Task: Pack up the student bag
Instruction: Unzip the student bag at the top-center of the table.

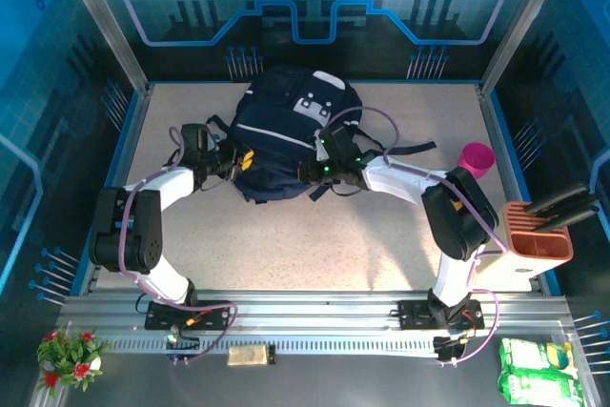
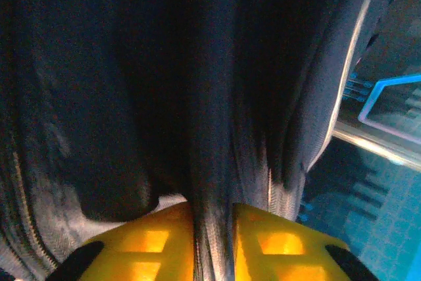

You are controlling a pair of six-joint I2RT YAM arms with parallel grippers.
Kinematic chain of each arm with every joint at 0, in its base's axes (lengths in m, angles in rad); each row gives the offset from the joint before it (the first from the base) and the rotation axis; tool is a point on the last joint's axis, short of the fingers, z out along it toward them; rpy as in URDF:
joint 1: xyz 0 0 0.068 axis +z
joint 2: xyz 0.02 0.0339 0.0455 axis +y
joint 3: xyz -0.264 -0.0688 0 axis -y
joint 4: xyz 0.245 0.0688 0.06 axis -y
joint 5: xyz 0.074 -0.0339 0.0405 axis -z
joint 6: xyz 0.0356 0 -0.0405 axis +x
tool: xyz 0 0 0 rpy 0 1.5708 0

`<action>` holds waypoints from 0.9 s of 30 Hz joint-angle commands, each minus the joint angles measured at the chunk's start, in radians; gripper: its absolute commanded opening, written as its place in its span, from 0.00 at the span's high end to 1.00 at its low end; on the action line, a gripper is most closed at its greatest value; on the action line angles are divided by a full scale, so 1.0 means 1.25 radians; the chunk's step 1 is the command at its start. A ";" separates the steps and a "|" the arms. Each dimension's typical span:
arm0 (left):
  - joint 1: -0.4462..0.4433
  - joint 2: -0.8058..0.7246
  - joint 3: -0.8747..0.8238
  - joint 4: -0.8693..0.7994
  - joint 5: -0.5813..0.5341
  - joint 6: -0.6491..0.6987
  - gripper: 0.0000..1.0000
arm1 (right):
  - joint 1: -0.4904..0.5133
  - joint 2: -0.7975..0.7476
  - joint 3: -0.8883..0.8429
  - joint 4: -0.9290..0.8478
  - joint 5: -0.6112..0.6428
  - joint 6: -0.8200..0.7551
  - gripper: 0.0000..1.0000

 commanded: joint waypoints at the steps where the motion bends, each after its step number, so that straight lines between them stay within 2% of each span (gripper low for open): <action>1: -0.019 -0.074 0.009 -0.114 -0.084 0.104 0.62 | -0.050 -0.093 -0.046 -0.018 0.025 -0.022 0.66; 4: -0.061 -0.125 0.037 -0.231 -0.192 0.191 0.51 | -0.101 -0.148 -0.093 0.006 0.029 -0.017 0.51; 6: -0.100 -0.150 0.064 -0.297 -0.267 0.243 0.48 | -0.134 -0.173 -0.115 0.014 0.031 -0.010 0.44; 10: -0.201 -0.170 0.121 -0.391 -0.409 0.321 0.45 | -0.195 -0.195 -0.137 0.021 0.010 0.011 0.36; 17: -0.401 -0.095 0.249 -0.501 -0.621 0.388 0.44 | -0.228 -0.197 -0.157 0.046 -0.006 0.049 0.33; 20: -0.471 -0.030 0.314 -0.536 -0.682 0.413 0.44 | -0.237 -0.193 -0.164 0.053 -0.006 0.066 0.32; 27: -0.544 0.131 0.459 -0.621 -0.743 0.449 0.53 | -0.255 -0.195 -0.180 0.068 -0.015 0.088 0.32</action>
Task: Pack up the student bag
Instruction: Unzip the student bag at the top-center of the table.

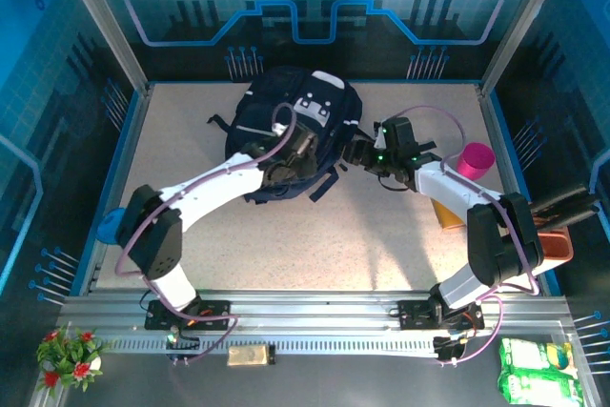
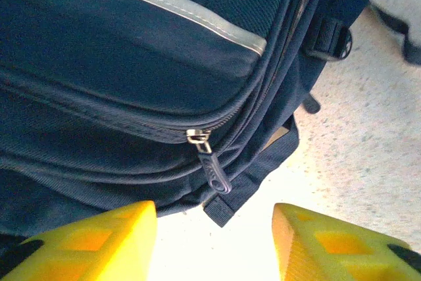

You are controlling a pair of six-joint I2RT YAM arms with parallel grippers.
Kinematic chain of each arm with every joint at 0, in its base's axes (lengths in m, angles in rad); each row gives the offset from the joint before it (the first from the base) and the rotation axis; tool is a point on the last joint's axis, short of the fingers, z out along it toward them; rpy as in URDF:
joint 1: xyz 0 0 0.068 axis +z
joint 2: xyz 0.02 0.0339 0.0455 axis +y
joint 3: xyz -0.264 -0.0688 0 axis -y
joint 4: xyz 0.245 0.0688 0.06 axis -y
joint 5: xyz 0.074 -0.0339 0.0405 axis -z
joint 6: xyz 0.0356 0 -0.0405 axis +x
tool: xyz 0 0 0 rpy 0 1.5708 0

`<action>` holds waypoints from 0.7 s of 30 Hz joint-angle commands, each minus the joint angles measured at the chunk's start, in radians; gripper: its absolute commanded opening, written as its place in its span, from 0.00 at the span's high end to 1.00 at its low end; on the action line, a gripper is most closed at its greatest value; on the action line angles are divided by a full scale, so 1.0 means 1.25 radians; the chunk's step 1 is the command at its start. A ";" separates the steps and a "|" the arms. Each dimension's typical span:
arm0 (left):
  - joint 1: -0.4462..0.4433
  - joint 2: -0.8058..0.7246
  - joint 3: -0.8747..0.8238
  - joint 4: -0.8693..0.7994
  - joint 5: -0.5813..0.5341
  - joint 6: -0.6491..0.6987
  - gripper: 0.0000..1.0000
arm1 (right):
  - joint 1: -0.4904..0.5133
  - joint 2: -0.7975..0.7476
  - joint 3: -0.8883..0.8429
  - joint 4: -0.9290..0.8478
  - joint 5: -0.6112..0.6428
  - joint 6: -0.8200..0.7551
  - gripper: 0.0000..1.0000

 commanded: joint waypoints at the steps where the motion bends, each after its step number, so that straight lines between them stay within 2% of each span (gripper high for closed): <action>1: -0.015 0.060 0.062 -0.087 -0.069 0.039 0.54 | -0.015 -0.013 -0.015 0.023 -0.014 0.019 0.32; 8: -0.023 0.131 0.116 -0.107 -0.101 0.062 0.56 | -0.021 -0.014 -0.018 0.021 -0.021 0.019 0.32; 21: -0.023 0.196 0.160 -0.138 -0.152 0.078 0.70 | -0.021 -0.001 -0.019 0.027 -0.035 0.030 0.33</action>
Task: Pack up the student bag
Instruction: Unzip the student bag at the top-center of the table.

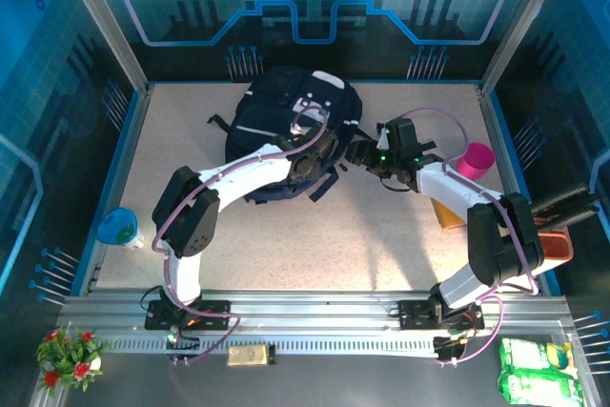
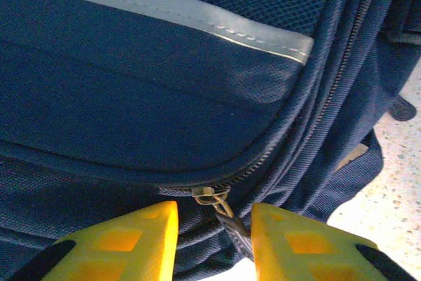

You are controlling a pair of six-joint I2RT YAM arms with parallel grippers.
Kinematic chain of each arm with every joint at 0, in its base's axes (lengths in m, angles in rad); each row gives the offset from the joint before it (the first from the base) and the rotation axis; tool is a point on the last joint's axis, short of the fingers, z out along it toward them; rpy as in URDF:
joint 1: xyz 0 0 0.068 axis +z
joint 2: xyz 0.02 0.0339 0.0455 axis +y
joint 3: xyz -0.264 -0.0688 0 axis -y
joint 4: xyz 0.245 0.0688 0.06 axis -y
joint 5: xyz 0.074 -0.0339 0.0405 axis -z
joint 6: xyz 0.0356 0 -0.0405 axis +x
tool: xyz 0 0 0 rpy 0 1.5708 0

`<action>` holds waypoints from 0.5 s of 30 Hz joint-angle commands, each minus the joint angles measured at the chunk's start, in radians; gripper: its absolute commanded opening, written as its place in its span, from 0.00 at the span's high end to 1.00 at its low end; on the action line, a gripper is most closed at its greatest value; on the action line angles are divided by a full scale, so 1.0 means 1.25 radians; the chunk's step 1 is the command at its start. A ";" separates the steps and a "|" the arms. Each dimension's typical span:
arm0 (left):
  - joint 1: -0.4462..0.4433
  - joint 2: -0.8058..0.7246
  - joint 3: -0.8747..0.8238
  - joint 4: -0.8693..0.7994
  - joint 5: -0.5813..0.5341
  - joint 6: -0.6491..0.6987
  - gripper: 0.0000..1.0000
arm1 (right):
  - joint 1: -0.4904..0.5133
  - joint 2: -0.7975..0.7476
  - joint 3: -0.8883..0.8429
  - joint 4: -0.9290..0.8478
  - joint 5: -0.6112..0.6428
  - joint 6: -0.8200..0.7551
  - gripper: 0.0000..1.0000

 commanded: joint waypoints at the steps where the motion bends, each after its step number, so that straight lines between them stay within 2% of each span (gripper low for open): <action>1: -0.006 0.027 0.025 -0.034 -0.025 0.014 0.72 | -0.008 -0.001 -0.007 0.015 -0.013 0.011 0.33; 10: -0.003 -0.002 -0.004 0.001 0.002 0.016 1.00 | -0.010 0.011 -0.015 0.051 -0.046 0.055 0.34; 15: 0.002 -0.056 -0.055 0.091 0.101 0.070 1.00 | -0.011 0.036 -0.021 0.121 -0.114 0.138 0.36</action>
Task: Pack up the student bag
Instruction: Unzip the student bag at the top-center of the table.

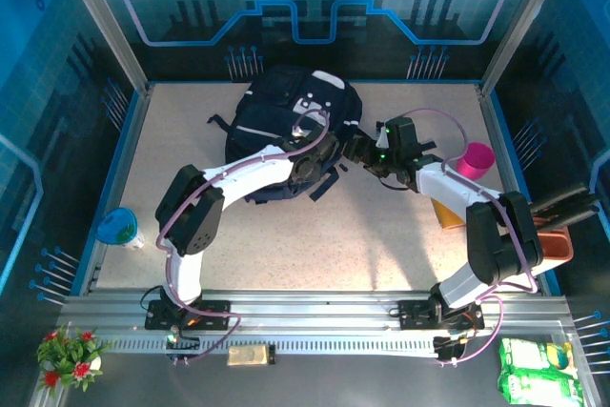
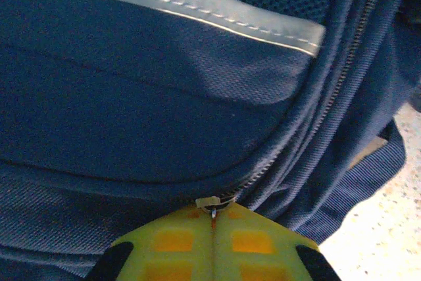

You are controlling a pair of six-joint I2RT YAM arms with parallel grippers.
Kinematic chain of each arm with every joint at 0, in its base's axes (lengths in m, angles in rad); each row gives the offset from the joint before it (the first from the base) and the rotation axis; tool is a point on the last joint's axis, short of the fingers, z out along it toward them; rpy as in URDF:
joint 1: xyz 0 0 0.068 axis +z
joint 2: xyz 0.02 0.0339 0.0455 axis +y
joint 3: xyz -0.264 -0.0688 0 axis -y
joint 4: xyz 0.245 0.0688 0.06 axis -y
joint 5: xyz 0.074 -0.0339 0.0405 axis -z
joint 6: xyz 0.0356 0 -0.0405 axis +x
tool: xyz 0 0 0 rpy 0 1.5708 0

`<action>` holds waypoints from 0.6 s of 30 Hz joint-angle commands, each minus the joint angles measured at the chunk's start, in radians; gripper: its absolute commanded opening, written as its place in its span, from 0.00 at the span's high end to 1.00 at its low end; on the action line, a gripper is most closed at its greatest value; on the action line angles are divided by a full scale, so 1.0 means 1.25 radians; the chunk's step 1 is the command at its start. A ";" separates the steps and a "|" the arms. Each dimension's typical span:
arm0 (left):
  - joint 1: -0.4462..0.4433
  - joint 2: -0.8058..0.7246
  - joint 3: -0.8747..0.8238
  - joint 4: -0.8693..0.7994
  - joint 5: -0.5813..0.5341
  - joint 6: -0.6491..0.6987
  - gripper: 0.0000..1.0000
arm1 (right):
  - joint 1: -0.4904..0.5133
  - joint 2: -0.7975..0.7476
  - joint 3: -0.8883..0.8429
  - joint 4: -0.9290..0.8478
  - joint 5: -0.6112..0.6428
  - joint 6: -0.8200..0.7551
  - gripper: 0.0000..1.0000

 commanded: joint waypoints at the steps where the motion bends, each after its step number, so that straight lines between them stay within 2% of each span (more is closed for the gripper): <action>1: 0.000 -0.072 -0.042 0.084 0.108 0.057 1.00 | -0.011 0.032 -0.012 0.079 -0.077 0.090 0.37; 5: 0.002 -0.109 -0.073 0.154 0.229 0.083 1.00 | -0.008 0.071 -0.017 0.193 -0.155 0.203 0.43; 9: 0.002 -0.115 -0.077 0.186 0.302 0.089 1.00 | 0.003 0.117 -0.007 0.287 -0.194 0.271 0.45; 18: 0.001 -0.109 -0.081 0.193 0.329 0.110 1.00 | 0.009 0.174 0.010 0.329 -0.216 0.298 0.53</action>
